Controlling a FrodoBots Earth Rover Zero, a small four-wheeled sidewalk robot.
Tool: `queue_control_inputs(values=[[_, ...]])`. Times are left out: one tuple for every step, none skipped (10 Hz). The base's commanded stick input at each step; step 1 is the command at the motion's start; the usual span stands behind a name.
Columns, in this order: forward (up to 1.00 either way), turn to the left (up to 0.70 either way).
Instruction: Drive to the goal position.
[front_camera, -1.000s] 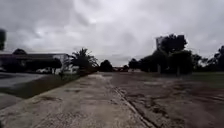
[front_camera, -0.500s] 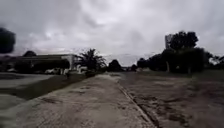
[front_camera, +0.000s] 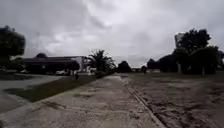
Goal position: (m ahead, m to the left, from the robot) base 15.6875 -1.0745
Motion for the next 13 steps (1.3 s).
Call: queue_control_inputs(values=[[0.50,0.00],[0.50,0.00],[0.50,0.00],[0.50,0.00],[0.50,0.00],[0.50,0.00],[0.50,0.00],[0.50,0.00],[0.50,0.00],[0.50,0.00],[0.50,0.00],[0.50,0.00],[0.50,0.00]])
